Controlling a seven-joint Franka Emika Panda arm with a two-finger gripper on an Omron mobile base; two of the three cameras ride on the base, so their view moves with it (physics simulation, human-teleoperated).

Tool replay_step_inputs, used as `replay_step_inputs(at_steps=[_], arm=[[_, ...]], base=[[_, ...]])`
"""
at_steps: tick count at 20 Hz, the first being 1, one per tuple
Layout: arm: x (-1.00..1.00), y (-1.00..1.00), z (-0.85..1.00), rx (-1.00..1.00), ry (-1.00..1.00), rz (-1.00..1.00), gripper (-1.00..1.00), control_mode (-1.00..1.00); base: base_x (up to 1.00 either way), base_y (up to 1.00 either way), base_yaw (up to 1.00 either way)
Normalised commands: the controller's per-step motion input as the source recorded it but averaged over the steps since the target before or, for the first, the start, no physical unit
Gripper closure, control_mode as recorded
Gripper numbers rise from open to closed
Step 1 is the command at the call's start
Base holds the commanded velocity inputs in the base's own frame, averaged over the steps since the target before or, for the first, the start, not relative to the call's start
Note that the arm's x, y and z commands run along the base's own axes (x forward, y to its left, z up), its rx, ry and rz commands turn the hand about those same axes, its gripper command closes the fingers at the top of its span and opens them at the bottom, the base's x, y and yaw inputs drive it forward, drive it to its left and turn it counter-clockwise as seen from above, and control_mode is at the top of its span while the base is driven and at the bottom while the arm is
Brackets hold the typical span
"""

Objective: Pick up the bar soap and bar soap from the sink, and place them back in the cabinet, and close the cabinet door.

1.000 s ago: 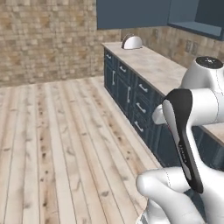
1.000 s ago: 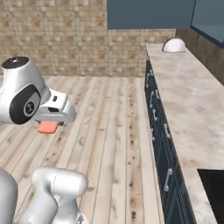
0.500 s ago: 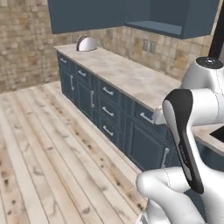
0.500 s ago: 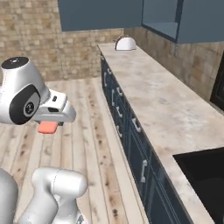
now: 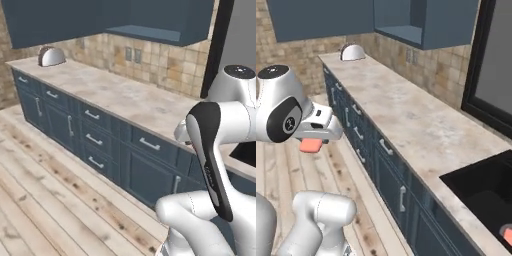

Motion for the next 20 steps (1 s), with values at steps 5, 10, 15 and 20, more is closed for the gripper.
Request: replay_step_inputs(at_steps=[5,10,15,20], arm=[[0.0,0.0,0.0,0.0,0.0,0.0,1.0,1.0],[0.0,0.0,0.0,0.0,0.0,0.0,1.0,1.0],[0.0,0.0,0.0,0.0,0.0,0.0,1.0,1.0],[0.0,0.0,0.0,0.0,0.0,0.0,1.0,1.0]], base=[[0.52,0.2,-0.43],[0.41,0.47,-0.34],[0.4,0.62,-0.29],[0.46,0.56,-0.3]])
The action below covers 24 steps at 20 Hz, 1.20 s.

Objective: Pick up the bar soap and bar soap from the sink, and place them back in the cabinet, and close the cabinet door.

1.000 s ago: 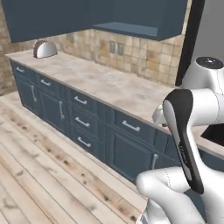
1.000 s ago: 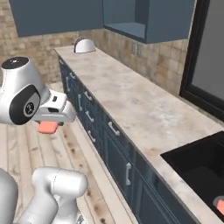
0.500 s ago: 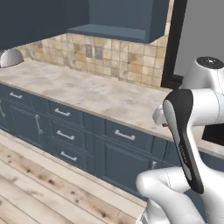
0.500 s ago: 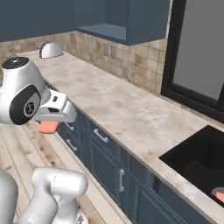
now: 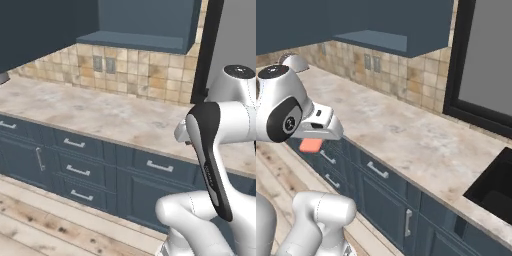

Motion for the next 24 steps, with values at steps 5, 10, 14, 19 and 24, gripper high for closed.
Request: replay_step_inputs(at_steps=[5,10,14,19,24], arm=[[0.0,0.0,0.0,0.0,0.0,0.0,1.0,1.0],[0.0,0.0,0.0,0.0,0.0,0.0,1.0,1.0],[0.0,0.0,0.0,0.0,0.0,0.0,1.0,1.0],[0.0,0.0,0.0,0.0,0.0,0.0,1.0,1.0],[0.0,0.0,0.0,0.0,0.0,0.0,1.0,1.0]], base=[[0.44,0.46,-0.31],[0.4,0.43,-0.31],[0.36,0.44,-0.29],[0.29,0.31,-0.24],[0.28,0.26,-0.14]])
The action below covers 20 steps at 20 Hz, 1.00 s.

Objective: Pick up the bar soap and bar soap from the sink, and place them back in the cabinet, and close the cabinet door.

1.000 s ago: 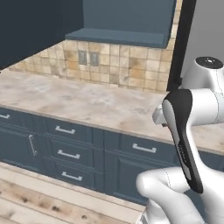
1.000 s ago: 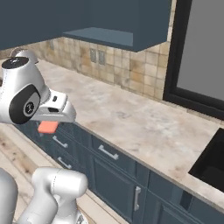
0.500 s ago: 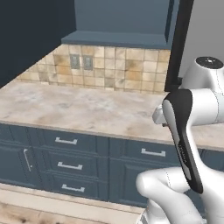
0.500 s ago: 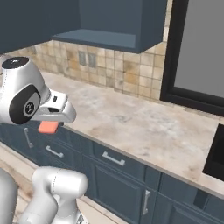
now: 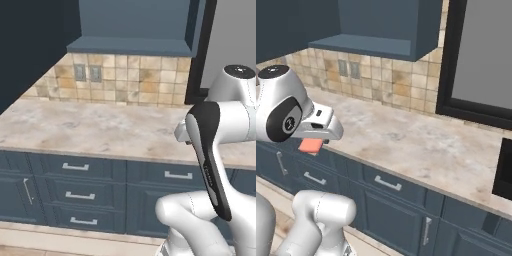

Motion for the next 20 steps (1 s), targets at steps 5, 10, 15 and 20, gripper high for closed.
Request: replay_step_inputs(at_steps=[5,10,15,20], arm=[[0.0,0.0,0.0,0.0,0.0,0.0,1.0,1.0],[0.0,0.0,0.0,0.0,0.0,0.0,1.0,1.0],[0.0,0.0,0.0,0.0,0.0,0.0,1.0,1.0],[0.0,0.0,0.0,0.0,0.0,0.0,1.0,1.0]], base=[[0.31,0.24,-0.09],[0.33,0.31,-0.01],[0.39,0.35,0.0],[0.48,0.06,0.0]])
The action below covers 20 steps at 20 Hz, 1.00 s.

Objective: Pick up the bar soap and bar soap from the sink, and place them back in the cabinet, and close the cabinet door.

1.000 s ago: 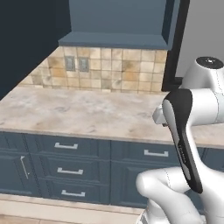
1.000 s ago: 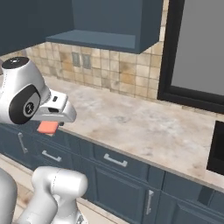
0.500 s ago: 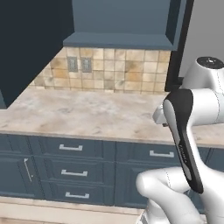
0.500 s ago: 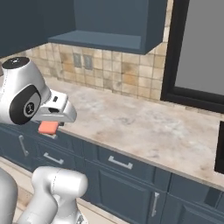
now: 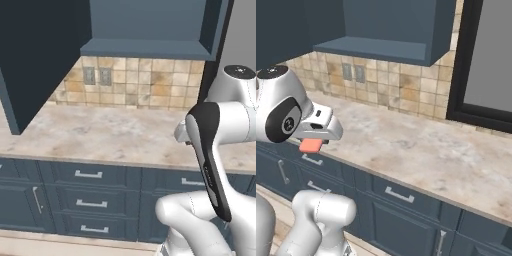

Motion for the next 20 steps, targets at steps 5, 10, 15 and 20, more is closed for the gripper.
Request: replay_step_inputs(at_steps=[5,10,15,20], arm=[[0.0,0.0,0.0,0.0,0.0,0.0,1.0,1.0],[0.0,0.0,0.0,0.0,0.0,0.0,1.0,1.0],[0.0,0.0,0.0,0.0,0.0,0.0,1.0,1.0],[0.0,0.0,0.0,0.0,0.0,0.0,1.0,1.0]], base=[[0.49,0.01,0.0],[0.36,0.17,0.0],[0.25,0.1,0.03],[0.09,0.03,0.07]])
